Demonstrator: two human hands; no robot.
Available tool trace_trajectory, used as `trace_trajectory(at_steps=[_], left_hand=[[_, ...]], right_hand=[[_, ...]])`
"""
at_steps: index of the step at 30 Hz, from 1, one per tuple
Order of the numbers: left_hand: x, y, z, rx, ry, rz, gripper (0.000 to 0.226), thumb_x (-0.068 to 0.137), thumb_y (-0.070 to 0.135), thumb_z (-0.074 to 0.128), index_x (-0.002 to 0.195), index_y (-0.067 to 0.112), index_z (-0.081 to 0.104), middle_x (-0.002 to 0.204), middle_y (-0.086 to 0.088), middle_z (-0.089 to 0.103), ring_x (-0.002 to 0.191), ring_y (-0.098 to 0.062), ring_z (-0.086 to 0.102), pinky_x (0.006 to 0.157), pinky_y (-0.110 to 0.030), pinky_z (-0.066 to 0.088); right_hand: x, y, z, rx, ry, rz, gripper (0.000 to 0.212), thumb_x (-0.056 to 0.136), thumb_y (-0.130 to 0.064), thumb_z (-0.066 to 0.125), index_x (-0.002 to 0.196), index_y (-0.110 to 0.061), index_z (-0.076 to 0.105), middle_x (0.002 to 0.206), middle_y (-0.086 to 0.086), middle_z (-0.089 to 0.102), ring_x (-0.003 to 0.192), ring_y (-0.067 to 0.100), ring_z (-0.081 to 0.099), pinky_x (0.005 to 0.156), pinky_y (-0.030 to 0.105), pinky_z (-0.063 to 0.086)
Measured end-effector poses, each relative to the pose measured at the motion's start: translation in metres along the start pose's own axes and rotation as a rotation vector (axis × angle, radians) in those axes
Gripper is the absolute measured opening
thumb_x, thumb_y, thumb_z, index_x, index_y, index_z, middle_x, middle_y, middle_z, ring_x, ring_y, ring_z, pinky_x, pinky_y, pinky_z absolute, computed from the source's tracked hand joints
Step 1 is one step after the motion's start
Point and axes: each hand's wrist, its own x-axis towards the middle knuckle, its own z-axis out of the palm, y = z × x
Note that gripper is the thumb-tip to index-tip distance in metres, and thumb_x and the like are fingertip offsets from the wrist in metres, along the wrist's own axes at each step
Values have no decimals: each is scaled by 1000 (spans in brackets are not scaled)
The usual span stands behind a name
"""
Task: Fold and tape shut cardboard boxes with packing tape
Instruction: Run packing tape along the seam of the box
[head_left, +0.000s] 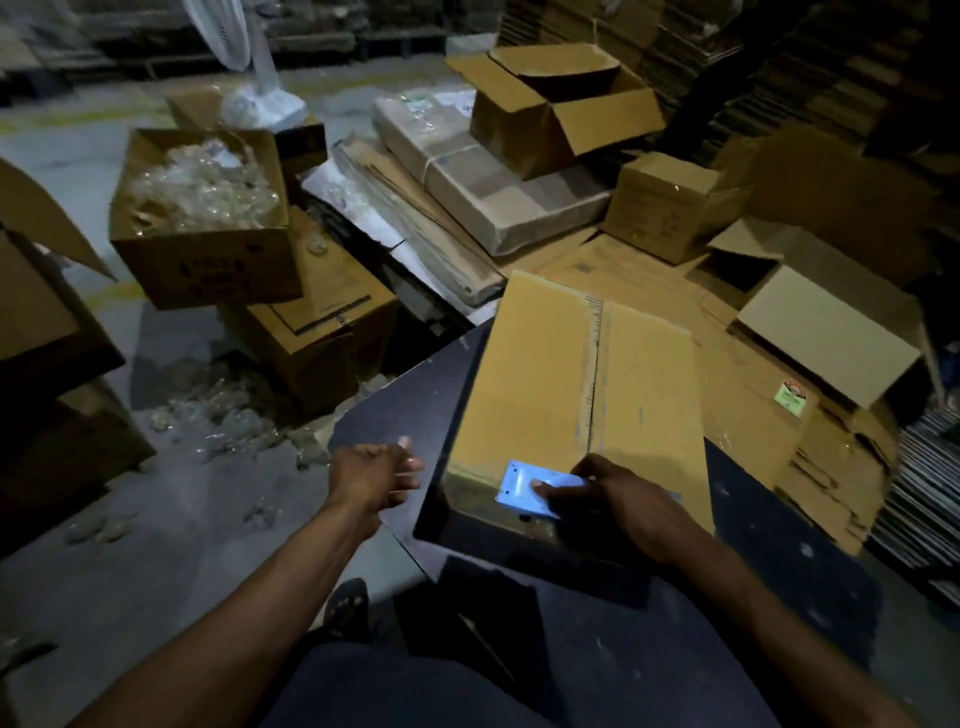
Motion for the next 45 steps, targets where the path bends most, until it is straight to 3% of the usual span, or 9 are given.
trace_trajectory(at_steps=[3,5,7,11,15,25,34,38,45], left_hand=[[-3,-5,13,-26,-54,-13,33,100,26,83,90,-5,80,77,-17,79,54,-20,69,46,-28,52],[-5,-10,22,-27,-66,-19,34,95,27,88,85,-4,81,70,-15,75,51,-19,64,47,-28,51],[-1,-18,25,0,-16,3,32,93,25,90,84,-5,81,67,-14,75,51,-20,64,46,-27,50],[5,-25,29,72,18,34,32,95,29,87,81,0,82,62,-10,72,48,-19,61,42,-24,45],[15,-29,27,135,12,20,35,97,37,84,82,5,83,65,-8,71,44,-12,57,40,-20,42],[18,-42,23,108,45,25,29,95,32,87,81,8,84,73,-7,80,57,-16,67,54,-30,49],[31,-50,29,75,-85,-139,32,94,33,85,70,17,72,70,-7,71,56,-22,58,50,-27,34],[39,-53,32,30,-120,-264,30,91,33,88,72,17,70,75,-8,70,50,-18,54,46,-24,27],[44,-84,18,-30,-51,-441,43,54,33,106,79,11,78,72,-9,66,56,-21,55,52,-29,35]], right_hand=[[1,13,-2,-169,-45,81,18,100,-67,60,116,-68,52,125,0,59,102,26,65,86,41,50],[6,15,-2,-218,-91,112,23,102,-61,60,122,-48,60,126,3,60,105,28,65,88,42,51],[9,18,1,-274,-132,111,33,104,-56,59,137,-53,59,129,0,53,108,27,63,86,42,51],[17,21,-2,-367,-150,31,67,90,-88,48,139,-44,61,121,-5,54,95,20,63,73,37,46],[20,15,-1,-452,-221,-19,60,100,-50,68,154,-58,42,128,-2,48,94,24,65,77,41,56],[37,8,3,-527,-325,-3,69,101,-42,67,158,-60,32,120,0,44,87,21,63,76,38,58],[42,-3,2,-519,-333,39,43,107,-60,49,148,-48,55,114,-2,46,85,19,60,70,33,48],[44,-5,2,-455,-300,154,56,105,-72,35,126,-33,70,110,-4,47,81,18,57,70,33,40],[44,-8,-6,-429,-348,164,58,104,-72,39,138,-32,63,113,-4,46,89,19,55,75,34,38]])
